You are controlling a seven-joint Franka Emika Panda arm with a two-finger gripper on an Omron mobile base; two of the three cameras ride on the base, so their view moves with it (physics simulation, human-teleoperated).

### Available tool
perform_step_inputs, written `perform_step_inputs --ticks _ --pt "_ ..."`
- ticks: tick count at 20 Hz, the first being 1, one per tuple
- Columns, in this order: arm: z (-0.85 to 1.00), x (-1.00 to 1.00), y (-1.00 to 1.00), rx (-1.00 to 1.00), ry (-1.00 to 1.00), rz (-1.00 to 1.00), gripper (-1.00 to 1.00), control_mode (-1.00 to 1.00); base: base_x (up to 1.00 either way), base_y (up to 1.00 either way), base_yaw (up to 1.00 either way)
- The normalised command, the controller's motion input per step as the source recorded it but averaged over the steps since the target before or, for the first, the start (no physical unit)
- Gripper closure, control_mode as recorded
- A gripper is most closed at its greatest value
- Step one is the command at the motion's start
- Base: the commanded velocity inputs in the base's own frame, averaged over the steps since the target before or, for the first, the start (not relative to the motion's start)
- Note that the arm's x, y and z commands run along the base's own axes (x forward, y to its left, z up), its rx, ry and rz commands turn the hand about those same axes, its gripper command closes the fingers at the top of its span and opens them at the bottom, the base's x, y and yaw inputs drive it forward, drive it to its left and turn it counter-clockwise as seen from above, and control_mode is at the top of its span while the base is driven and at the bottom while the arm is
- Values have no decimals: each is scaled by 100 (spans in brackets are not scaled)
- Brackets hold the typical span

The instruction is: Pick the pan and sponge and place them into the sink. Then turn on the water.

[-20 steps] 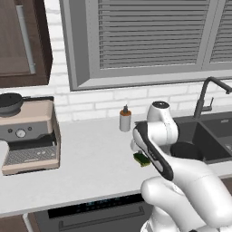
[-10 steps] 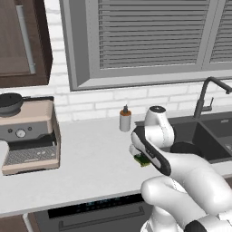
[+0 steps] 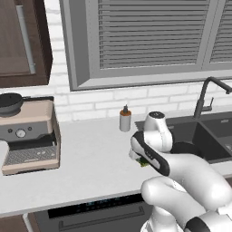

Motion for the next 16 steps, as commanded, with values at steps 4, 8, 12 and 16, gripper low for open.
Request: perform_step_inputs --ticks 4,8,12,16 --pt "-1 13 0 2 0 0 -100 -100 0 0 0" --pt "-1 14 0 1 0 0 -100 -100 0 0 0" --pt "-1 14 0 1 0 0 -100 -100 0 0 0" --pt "-8 13 0 0 0 0 -100 -100 0 0 0"
